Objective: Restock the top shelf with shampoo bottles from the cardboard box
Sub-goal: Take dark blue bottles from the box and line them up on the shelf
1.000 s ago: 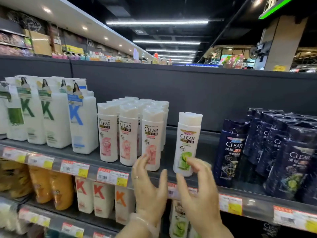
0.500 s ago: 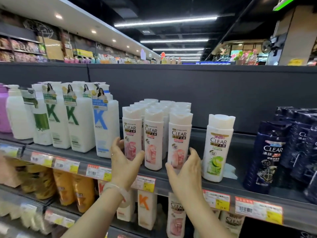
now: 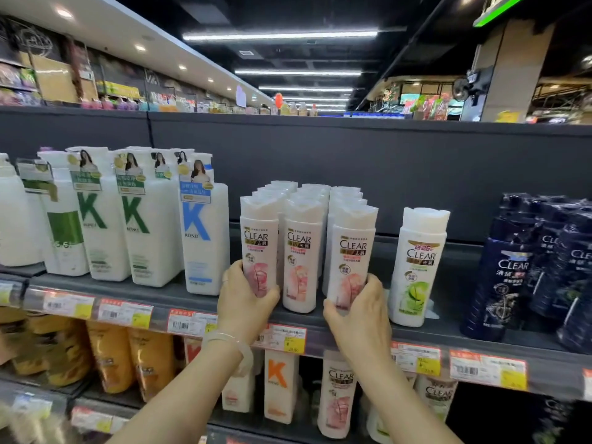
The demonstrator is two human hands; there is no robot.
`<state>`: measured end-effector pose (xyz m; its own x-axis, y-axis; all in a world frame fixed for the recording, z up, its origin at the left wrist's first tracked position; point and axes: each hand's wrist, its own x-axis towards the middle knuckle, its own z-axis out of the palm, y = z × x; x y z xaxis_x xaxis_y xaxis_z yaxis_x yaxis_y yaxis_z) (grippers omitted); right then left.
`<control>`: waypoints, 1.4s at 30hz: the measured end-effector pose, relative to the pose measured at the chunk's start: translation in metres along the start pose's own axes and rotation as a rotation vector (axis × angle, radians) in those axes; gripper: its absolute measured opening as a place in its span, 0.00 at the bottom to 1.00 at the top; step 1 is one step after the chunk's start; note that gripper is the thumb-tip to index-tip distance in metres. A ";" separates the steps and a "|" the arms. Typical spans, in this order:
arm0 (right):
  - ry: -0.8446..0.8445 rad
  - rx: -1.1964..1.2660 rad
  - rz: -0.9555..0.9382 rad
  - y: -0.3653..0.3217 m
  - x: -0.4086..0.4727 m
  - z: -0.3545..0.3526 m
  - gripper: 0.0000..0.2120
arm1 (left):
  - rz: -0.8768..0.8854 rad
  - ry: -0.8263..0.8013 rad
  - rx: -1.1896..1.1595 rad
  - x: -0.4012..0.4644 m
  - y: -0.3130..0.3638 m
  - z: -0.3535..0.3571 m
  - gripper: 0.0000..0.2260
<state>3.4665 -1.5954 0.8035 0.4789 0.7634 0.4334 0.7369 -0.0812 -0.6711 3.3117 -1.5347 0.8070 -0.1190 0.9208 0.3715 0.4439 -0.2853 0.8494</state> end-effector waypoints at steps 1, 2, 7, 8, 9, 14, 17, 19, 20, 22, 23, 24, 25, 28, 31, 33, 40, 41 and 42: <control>0.021 0.007 -0.001 0.000 -0.003 -0.001 0.37 | 0.000 -0.004 -0.003 0.000 -0.001 0.000 0.21; 0.081 0.014 -0.041 -0.002 -0.008 -0.004 0.39 | 0.005 -0.003 -0.003 -0.002 -0.003 0.000 0.23; 0.153 0.097 -0.417 -0.035 -0.039 -0.009 0.26 | 0.053 -0.009 0.031 -0.007 -0.009 -0.001 0.31; 0.030 0.092 -0.389 -0.044 -0.041 -0.007 0.27 | 0.059 -0.015 0.031 -0.006 -0.009 -0.002 0.30; -0.059 0.084 -0.331 -0.051 -0.040 -0.003 0.29 | 0.062 -0.021 0.026 -0.006 -0.009 -0.004 0.28; -0.091 -0.037 -0.146 -0.074 -0.024 0.015 0.38 | 0.099 -0.037 0.010 -0.002 -0.010 -0.008 0.22; -0.074 -0.083 -0.054 -0.077 -0.018 0.024 0.40 | 0.114 -0.026 -0.002 -0.002 -0.011 -0.008 0.21; -0.073 -0.087 -0.002 -0.077 -0.015 0.030 0.39 | 0.118 -0.030 -0.020 -0.002 -0.010 -0.008 0.19; -0.068 -0.091 0.018 -0.076 -0.013 0.033 0.38 | 0.115 -0.034 -0.030 -0.002 -0.010 -0.008 0.19; -0.057 -0.111 0.050 -0.076 -0.009 0.036 0.35 | 0.108 -0.042 -0.039 -0.002 -0.010 -0.009 0.19; -0.053 -0.128 0.057 -0.076 -0.008 0.037 0.34 | 0.108 -0.043 -0.040 -0.002 -0.010 -0.009 0.19; -0.052 -0.143 0.063 -0.077 -0.007 0.037 0.32 | 0.109 -0.043 -0.039 -0.002 -0.010 -0.010 0.20; -0.049 -0.150 0.065 -0.077 -0.007 0.038 0.31 | 0.110 -0.044 -0.040 -0.001 -0.010 -0.010 0.20; -0.039 -0.148 0.066 -0.076 -0.009 0.039 0.28 | 0.116 -0.056 -0.053 -0.002 -0.010 -0.011 0.21; -0.043 -0.140 0.056 -0.074 -0.011 0.038 0.30 | 0.119 -0.061 -0.060 -0.002 -0.010 -0.012 0.21; -0.054 -0.131 0.050 -0.074 -0.012 0.037 0.31 | 0.113 -0.061 -0.067 -0.002 -0.011 -0.011 0.21; -0.086 -0.072 -0.036 -0.071 -0.025 0.021 0.36 | 0.116 -0.066 -0.009 -0.004 -0.016 -0.010 0.27; -0.085 -0.031 -0.091 -0.067 -0.033 0.013 0.33 | 0.122 -0.058 0.008 -0.007 -0.017 -0.011 0.30; -0.063 0.003 -0.155 -0.061 -0.042 0.004 0.28 | 0.140 -0.027 0.021 -0.011 -0.017 -0.013 0.32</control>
<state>3.3996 -1.6195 0.8236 0.3282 0.8054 0.4935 0.7981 0.0431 -0.6010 3.2938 -1.5432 0.7930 -0.0310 0.8790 0.4759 0.4733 -0.4065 0.7815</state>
